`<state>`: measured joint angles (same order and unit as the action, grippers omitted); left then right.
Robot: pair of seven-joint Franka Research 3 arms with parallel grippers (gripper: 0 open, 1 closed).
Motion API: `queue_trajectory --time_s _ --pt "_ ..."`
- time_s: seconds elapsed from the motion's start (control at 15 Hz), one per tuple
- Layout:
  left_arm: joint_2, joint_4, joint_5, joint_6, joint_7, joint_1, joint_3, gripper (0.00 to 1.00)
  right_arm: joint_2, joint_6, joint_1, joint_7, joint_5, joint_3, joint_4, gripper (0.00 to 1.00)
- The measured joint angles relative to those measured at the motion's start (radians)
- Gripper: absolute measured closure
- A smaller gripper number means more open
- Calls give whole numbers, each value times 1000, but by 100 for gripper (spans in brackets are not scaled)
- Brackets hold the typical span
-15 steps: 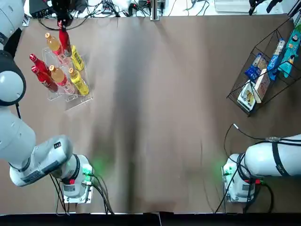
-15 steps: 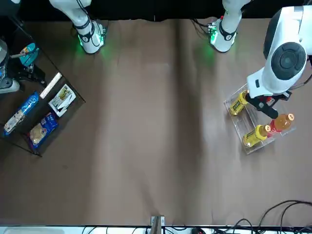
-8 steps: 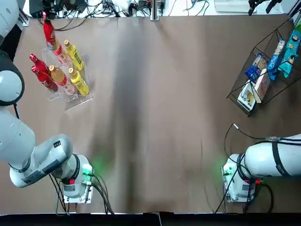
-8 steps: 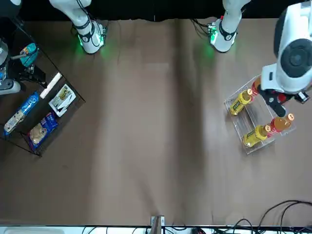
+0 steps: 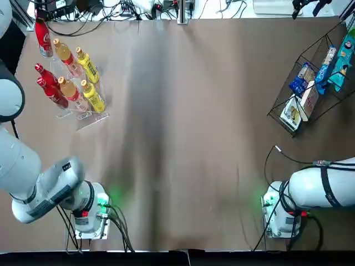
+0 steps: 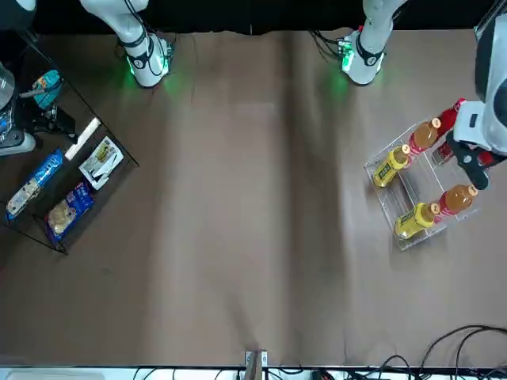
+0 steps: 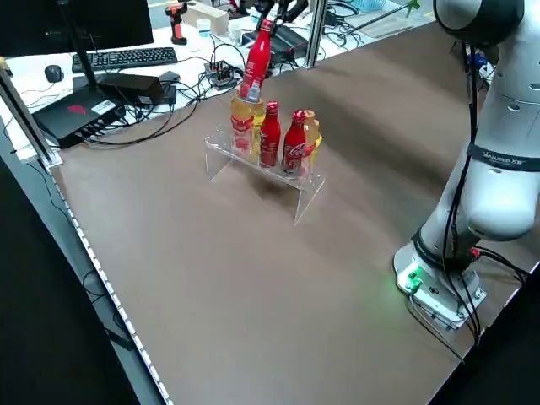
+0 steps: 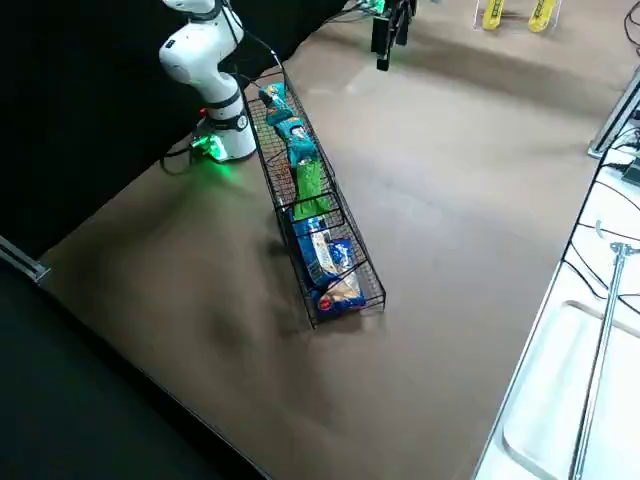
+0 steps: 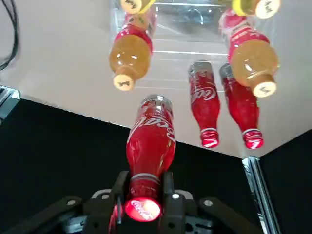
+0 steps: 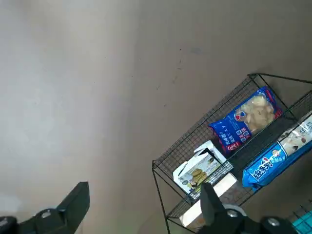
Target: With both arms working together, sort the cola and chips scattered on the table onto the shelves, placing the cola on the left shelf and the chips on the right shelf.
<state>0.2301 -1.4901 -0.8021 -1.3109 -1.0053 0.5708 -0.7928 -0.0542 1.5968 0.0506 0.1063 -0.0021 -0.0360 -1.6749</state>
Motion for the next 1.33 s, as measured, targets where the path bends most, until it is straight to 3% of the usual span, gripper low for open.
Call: queue_trajectory --time_s 0.47,0.87,1.33 --pt "25 -16 1 -111 -4 71 0 68 0 0 0 0 0 0 0 0" --pt "46 -86 66 -240 -3 149 1 68 2 0 0 0 0 0 0 0" --pt "46 -107 71 -263 -3 159 -2 68 5 0 0 0 0 0 0 0"
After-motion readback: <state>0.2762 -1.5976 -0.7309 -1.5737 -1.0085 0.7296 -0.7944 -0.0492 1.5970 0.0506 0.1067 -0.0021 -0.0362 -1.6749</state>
